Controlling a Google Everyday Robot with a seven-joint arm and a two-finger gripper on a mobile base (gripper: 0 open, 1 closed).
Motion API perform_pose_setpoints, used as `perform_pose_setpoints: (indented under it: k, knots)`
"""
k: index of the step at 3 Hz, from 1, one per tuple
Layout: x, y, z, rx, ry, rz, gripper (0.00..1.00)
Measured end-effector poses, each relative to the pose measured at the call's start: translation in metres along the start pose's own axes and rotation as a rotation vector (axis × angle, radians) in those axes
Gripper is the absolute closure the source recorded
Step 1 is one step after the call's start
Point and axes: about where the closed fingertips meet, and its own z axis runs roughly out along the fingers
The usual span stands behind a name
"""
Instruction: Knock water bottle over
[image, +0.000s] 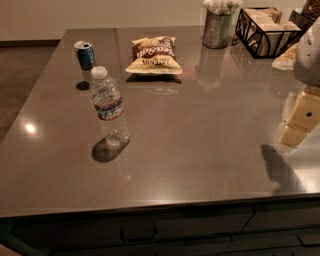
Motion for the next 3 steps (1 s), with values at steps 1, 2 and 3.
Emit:
perform_pose_setpoints:
  k: [1,2,3]
  knots:
    - [0.0,0.0,0.0,0.0,0.0,0.0,0.0]
    - [-0.02,-0.007,0.01,0.015,-0.048,0.024,0.0]
    - [-0.067,-0.017,0.034,0.031,-0.163,0.053,0.0]
